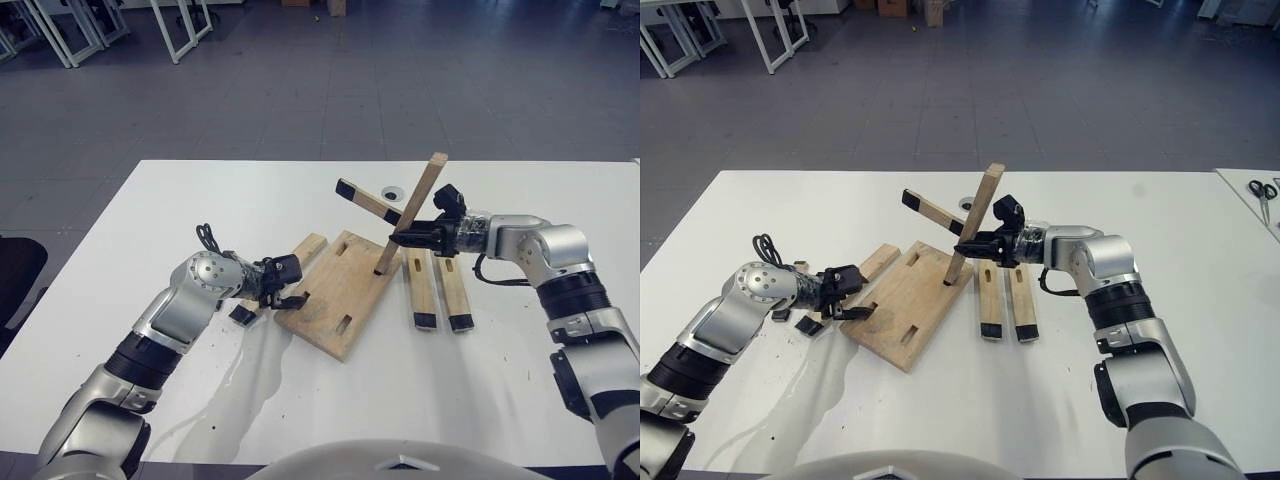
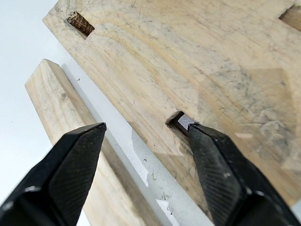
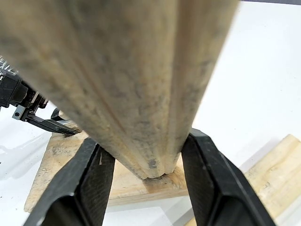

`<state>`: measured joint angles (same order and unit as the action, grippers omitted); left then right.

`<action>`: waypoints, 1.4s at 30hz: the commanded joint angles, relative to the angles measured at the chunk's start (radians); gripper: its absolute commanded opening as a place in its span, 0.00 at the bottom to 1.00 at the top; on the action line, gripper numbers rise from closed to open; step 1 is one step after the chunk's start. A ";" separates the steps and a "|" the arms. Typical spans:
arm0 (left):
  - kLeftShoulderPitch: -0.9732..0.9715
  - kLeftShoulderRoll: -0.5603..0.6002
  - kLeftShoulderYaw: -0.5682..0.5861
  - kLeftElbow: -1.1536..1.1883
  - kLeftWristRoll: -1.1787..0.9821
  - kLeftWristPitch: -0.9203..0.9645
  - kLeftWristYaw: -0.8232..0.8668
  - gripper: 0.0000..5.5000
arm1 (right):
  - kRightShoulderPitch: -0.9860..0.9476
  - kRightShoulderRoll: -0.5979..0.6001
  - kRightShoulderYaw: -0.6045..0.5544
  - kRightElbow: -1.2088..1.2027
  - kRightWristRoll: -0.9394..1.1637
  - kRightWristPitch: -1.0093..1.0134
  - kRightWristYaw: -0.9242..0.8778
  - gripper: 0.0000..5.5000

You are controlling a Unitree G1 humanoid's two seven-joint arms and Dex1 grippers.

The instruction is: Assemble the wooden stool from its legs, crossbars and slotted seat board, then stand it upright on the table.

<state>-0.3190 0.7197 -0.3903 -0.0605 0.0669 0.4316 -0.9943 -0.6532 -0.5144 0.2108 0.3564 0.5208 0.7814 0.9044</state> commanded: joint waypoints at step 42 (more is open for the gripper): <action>0.156 -0.059 -0.046 -0.020 0.008 0.061 0.046 0.59 | 0.239 0.058 -0.097 -0.330 -0.038 0.168 -0.401 0.72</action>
<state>-0.2379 0.7068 -0.3499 -0.1616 0.0465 0.4530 -0.9662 -0.7526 -0.4184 -0.0942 0.0401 0.5428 0.8023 0.4659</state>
